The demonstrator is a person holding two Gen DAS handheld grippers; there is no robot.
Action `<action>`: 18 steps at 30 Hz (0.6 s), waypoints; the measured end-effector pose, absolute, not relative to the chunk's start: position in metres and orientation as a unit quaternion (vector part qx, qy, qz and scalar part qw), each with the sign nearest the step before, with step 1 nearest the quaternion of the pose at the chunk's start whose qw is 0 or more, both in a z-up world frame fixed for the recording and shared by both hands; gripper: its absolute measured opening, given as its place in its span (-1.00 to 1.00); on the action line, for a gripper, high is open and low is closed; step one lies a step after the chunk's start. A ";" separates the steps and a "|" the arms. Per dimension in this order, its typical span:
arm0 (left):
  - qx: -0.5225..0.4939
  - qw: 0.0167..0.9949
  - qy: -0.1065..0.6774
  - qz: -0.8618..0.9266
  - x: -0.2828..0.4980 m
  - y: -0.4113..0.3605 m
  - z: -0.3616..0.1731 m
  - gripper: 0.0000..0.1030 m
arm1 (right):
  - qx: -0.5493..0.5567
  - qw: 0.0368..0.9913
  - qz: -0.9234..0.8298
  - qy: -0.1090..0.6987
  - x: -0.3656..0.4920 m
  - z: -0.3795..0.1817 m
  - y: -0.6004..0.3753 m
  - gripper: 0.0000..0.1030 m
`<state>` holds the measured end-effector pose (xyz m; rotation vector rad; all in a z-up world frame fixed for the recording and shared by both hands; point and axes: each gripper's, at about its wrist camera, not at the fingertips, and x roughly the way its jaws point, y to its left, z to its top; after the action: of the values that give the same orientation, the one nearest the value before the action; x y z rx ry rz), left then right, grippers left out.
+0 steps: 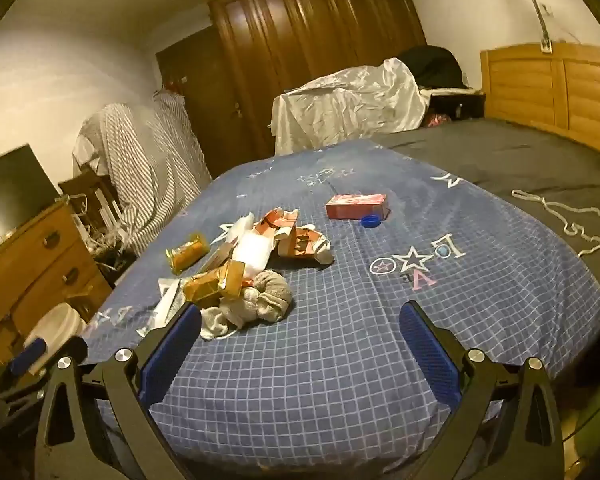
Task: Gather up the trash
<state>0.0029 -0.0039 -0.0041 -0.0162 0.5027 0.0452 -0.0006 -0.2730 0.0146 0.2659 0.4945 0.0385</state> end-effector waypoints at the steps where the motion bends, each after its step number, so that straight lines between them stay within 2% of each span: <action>1: -0.004 0.969 0.244 0.026 0.002 -0.004 -0.002 0.89 | 0.127 0.961 0.019 0.243 -0.001 0.015 -0.271 0.93; 18: 0.005 0.972 0.231 0.046 0.002 0.001 0.004 0.89 | 0.126 0.963 0.015 0.236 -0.005 0.016 -0.270 0.93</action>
<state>0.0024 0.0014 0.0041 0.0110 0.4659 0.0937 -0.0052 -0.2697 0.0164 0.2543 0.4777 0.0308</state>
